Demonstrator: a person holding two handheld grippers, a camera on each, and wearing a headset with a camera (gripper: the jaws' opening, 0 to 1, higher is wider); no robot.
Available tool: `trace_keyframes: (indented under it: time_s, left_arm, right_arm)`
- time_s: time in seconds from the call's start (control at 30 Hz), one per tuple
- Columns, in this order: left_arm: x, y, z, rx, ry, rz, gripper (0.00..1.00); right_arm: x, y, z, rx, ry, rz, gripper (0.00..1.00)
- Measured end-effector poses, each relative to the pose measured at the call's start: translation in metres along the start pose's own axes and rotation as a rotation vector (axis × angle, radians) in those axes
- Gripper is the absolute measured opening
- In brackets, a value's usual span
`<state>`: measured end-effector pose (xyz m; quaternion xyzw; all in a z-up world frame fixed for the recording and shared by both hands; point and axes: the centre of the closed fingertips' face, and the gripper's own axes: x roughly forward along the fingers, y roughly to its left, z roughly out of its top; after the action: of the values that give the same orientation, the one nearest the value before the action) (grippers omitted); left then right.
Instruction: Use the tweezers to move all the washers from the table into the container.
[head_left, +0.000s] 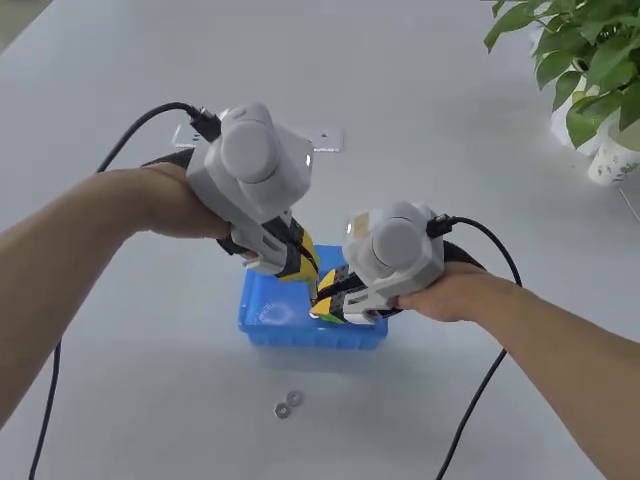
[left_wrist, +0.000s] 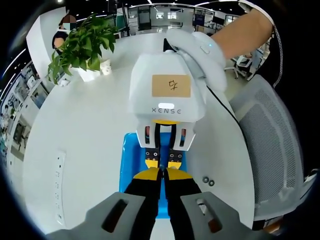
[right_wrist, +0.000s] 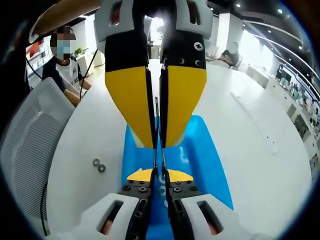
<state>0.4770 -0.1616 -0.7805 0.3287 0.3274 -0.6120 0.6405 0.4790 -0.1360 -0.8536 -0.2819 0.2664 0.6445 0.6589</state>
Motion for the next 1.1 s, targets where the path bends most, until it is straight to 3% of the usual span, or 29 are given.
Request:
trace_keyframes:
  time_s: [0.53, 1.1]
  left_arm:
    - [-0.016, -0.005, 0.012, 0.019, 0.002, 0.017, 0.06]
    - [-0.034, -0.023, 0.022, 0.034, -0.009, 0.025, 0.06]
  right_arm:
    - [-0.015, 0.001, 0.014, -0.024, -0.017, -0.034, 0.1]
    - [-0.031, 0.019, 0.028, -0.039, -0.04, -0.047, 0.1]
